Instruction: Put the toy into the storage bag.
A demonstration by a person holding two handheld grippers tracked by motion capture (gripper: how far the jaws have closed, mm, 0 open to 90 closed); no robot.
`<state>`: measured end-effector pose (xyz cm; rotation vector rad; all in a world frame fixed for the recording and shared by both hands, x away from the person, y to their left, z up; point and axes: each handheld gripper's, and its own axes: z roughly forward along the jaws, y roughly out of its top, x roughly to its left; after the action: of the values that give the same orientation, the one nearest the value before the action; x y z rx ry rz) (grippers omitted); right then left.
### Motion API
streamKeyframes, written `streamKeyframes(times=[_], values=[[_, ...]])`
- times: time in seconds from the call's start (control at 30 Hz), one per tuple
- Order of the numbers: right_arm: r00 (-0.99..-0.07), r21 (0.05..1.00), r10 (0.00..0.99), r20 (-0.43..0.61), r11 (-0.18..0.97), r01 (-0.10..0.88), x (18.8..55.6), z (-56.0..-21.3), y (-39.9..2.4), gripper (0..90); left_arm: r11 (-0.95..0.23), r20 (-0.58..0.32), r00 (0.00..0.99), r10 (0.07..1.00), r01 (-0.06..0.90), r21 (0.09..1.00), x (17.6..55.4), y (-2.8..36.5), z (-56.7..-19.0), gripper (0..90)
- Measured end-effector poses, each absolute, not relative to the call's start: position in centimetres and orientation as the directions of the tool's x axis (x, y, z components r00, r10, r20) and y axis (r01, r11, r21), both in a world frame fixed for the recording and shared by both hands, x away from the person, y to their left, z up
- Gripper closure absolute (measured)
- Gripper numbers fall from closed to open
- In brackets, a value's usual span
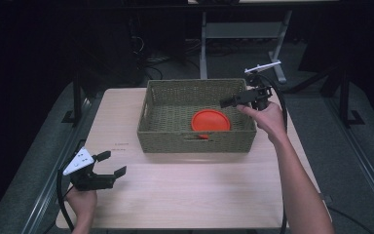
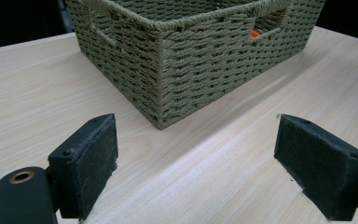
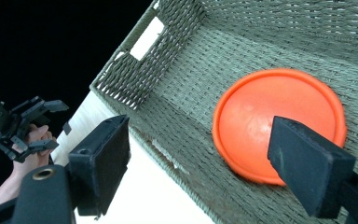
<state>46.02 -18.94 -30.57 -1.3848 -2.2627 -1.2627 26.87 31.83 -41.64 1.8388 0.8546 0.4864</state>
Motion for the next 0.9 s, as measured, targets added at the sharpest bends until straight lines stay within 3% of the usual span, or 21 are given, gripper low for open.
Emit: streamKeyframes(times=[0.9], values=[[-0.602,0.617,0.576,0.553,0.202,0.76,40.8,-30.0,-22.2,15.6,-0.248,-0.048,0.67,0.741,0.339,0.907,26.8,31.8,-41.7,12.6]])
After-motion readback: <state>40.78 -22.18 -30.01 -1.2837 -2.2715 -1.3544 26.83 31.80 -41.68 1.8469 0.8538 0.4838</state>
